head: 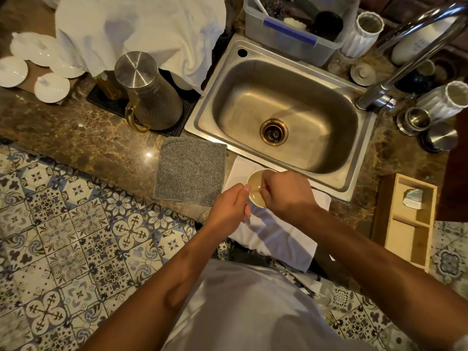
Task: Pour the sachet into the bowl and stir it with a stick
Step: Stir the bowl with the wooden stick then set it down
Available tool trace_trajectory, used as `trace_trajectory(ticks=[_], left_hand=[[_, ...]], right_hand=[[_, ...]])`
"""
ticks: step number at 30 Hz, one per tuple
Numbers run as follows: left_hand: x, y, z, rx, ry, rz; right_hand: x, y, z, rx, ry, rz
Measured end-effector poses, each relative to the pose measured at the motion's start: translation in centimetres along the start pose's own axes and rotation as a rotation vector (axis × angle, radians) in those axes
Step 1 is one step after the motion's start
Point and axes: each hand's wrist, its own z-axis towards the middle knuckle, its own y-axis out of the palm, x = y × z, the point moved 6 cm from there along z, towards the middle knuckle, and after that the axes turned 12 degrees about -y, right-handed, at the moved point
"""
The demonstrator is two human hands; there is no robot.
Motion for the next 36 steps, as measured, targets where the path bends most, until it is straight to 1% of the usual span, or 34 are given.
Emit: trace_trajectory(ticks=[3, 5, 7, 10, 13, 16, 21, 26, 31, 34, 36], left_hand=[[-0.1, 0.0, 0.0, -0.006, 0.001, -0.003], [-0.1, 0.0, 0.0, -0.003, 0.004, -0.002], [-0.2, 0.0, -0.1, 0.005, 0.011, 0.000], [-0.4, 0.0, -0.1, 0.011, 0.012, -0.004], [-0.3, 0.1, -0.1, 0.011, 0.021, -0.005], [-0.2, 0.1, 0.0, 0.006, 0.018, -0.016], [-0.1, 0.2, 0.0, 0.001, 0.023, -0.030], [-0.3, 0.2, 0.0, -0.002, 0.022, -0.020], [-0.4, 0.1, 0.1, 0.005, 0.031, -0.005], [-0.3, 0.1, 0.1, 0.005, 0.036, 0.000], [-0.2, 0.1, 0.0, 0.000, 0.042, 0.005]], right_hand=[[0.2, 0.1, -0.5, -0.060, -0.017, 0.028], [0.7, -0.2, -0.8, -0.064, -0.005, -0.025], [1.3, -0.7, -1.0, -0.046, 0.021, -0.099], [1.8, -1.1, -0.6, -0.001, 0.033, -0.138], [1.5, -1.0, 0.1, 0.041, 0.037, -0.117], [0.2, -0.5, 0.2, 0.061, -0.001, -0.067], [-1.0, 0.2, -0.4, -0.016, -0.061, 0.030], [0.2, -0.4, -1.0, -0.055, -0.076, -0.034], [2.0, -1.7, -0.2, -0.001, -0.042, -0.092], [1.7, -1.9, 0.4, 0.033, -0.054, -0.138], [1.0, -1.6, 0.7, 0.057, -0.066, -0.124]])
